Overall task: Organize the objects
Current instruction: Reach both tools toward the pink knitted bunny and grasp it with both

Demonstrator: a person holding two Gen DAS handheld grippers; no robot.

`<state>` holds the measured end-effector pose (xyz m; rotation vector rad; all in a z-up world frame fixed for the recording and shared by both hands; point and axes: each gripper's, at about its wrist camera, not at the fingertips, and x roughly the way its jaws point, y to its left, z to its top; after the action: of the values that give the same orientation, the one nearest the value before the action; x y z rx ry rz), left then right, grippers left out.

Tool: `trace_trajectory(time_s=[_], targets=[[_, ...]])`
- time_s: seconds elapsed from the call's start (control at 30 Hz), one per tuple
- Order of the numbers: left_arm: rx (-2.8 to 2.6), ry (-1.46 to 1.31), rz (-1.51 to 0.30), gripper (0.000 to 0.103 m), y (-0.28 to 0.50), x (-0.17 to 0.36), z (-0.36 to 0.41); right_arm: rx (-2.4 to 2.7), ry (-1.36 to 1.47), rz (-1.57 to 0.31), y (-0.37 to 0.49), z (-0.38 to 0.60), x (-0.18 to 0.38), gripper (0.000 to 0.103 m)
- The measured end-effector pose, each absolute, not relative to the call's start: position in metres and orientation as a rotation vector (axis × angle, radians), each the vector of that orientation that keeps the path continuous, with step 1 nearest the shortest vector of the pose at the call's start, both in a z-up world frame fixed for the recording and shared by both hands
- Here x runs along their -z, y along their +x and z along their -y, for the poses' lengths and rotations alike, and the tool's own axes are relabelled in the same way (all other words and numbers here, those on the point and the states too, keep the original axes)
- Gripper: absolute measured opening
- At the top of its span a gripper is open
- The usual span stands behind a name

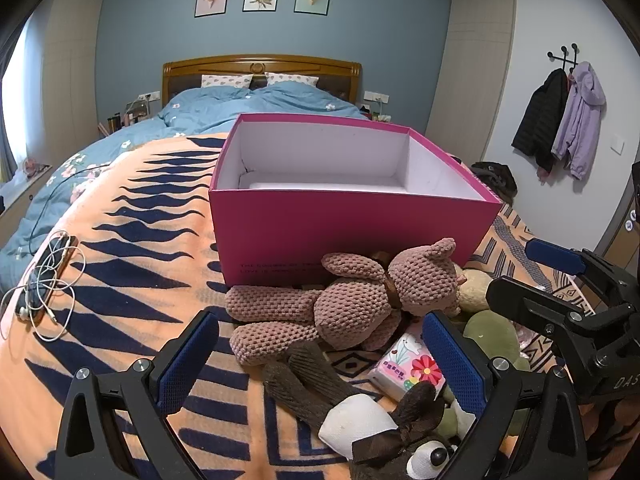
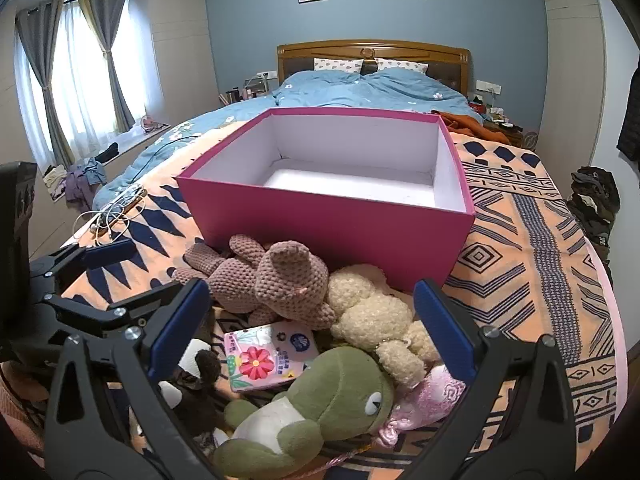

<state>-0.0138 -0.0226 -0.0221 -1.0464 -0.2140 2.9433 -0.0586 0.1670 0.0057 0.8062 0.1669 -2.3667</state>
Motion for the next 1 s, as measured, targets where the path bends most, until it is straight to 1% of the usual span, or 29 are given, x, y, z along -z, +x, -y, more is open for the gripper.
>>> trace_trajectory(time_s=[0.83, 0.93, 1.0], targets=[[-2.916, -1.103, 0.234, 0.103, -0.028, 0.033, 0.033, 2.287, 0.864, -0.151, -0.076, -0.153, 0.005, 0.102], [-2.902, -1.117, 0.245, 0.103, -0.031, 0.037, 0.036, 2.264, 0.874, -0.149, -0.080, -0.150, 0.006, 0.099], [-2.895, -1.129, 0.250, 0.102, -0.033, 0.039, 0.037, 2.249, 0.886, -0.149, -0.083, -0.149, 0.008, 0.093]])
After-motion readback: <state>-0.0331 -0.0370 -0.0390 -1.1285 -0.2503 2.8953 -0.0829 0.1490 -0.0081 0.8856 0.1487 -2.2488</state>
